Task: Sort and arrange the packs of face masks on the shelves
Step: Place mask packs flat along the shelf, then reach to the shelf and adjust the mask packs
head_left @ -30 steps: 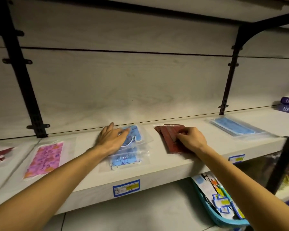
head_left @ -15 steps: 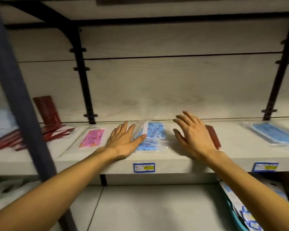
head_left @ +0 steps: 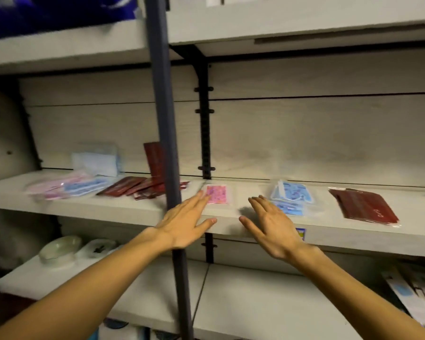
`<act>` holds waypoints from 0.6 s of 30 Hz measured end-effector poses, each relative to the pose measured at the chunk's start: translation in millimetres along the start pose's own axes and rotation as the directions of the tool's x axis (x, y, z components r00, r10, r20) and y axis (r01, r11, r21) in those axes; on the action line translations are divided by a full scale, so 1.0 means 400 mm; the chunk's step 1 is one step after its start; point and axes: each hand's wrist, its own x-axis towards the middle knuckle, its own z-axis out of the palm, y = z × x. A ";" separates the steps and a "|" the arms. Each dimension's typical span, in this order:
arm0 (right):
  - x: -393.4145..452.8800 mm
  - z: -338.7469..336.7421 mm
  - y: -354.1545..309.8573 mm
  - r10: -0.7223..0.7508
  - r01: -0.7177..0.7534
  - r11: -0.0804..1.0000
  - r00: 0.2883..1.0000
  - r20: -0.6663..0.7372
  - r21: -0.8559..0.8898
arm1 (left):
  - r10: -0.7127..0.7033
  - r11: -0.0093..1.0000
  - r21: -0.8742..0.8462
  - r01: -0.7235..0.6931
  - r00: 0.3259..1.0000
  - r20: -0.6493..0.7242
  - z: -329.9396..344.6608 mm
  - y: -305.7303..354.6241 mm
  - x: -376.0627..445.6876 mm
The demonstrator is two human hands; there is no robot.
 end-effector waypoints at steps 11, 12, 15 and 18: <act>-0.009 0.148 -0.469 -0.091 0.090 0.996 0.995 0.051 0.029 | -0.046 0.989 0.139 0.050 0.999 -0.028 -0.121 -0.409 -0.320; -0.004 0.165 -0.508 -0.111 0.110 0.994 0.992 0.067 0.024 | -0.098 0.983 0.156 0.096 0.995 0.004 -0.128 -0.455 -0.344; 0.033 0.214 -0.618 -0.154 0.154 0.988 0.980 0.127 0.004 | -0.217 0.959 0.196 0.203 0.975 0.051 -0.149 -0.578 -0.406; 0.097 0.264 -0.712 -0.178 0.176 0.984 0.976 0.129 0.020 | -0.288 0.941 0.210 0.266 0.954 0.080 -0.165 -0.688 -0.452</act>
